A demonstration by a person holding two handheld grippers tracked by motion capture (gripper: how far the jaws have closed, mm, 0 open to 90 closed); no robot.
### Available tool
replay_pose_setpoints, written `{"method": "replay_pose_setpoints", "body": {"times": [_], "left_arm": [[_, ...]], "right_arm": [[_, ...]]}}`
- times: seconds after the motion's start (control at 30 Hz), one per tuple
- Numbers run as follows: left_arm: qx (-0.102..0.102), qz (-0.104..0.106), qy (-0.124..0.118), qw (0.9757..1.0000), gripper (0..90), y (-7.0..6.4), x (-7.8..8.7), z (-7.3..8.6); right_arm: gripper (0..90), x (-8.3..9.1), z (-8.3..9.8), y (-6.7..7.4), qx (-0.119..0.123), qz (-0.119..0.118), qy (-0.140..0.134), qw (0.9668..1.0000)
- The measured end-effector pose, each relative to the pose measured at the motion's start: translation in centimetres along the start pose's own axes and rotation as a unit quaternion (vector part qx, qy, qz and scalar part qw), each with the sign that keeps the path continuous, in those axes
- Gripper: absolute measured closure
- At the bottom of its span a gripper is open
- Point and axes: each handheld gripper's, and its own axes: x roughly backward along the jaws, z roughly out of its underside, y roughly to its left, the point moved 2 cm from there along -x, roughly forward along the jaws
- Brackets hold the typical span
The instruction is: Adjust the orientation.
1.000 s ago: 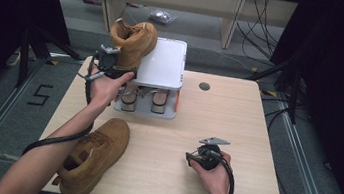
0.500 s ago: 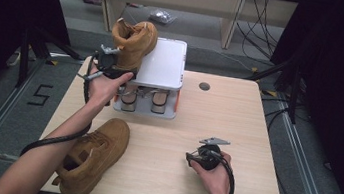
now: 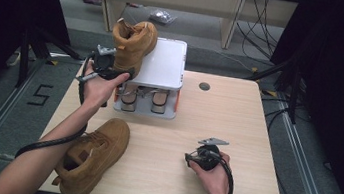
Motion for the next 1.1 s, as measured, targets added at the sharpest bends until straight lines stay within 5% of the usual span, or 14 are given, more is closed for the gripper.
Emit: {"method": "replay_pose_setpoints", "body": {"times": [0.17, 0.53, 0.7, 0.83, 0.97, 1.0, 1.1], "left_arm": [[0.001, 0.002, 0.010, 0.9999, 17.6, -0.2, -0.1, -0.3], [-0.008, -0.004, 0.002, 1.0000, 18.0, -0.4, -0.3, -0.4], [-0.020, 0.008, -0.009, 0.9997, 18.1, -0.1, -0.2, -0.2], [-0.033, 0.026, -0.038, 0.9984, 17.0, 0.1, 1.0, -0.4], [-0.034, 0.045, -0.051, 0.9971, 17.6, 0.9, 3.1, 0.0], [-0.034, 0.045, -0.051, 0.9971, 18.5, 0.9, 3.1, 0.0], [-0.035, 0.052, -0.057, 0.9964, 21.4, 2.0, 4.6, 0.8]], "right_arm": [[47.9, 0.1, 0.0, 0.0, -0.001, 0.000, 0.000, 1.0000], [47.8, 0.1, 0.2, -0.1, -0.005, 0.000, -0.004, 1.0000], [47.8, 0.1, 0.1, -0.4, 0.001, -0.001, -0.009, 1.0000], [47.8, 0.4, 0.2, -0.4, 0.000, -0.001, -0.006, 1.0000], [47.7, 0.5, 0.1, 0.0, -0.019, -0.002, -0.006, 0.9998], [47.7, 0.5, 0.1, -0.2, -0.005, -0.001, -0.010, 0.9999], [47.7, 0.6, 0.0, 0.0, -0.011, -0.002, -0.006, 0.9999]]}}
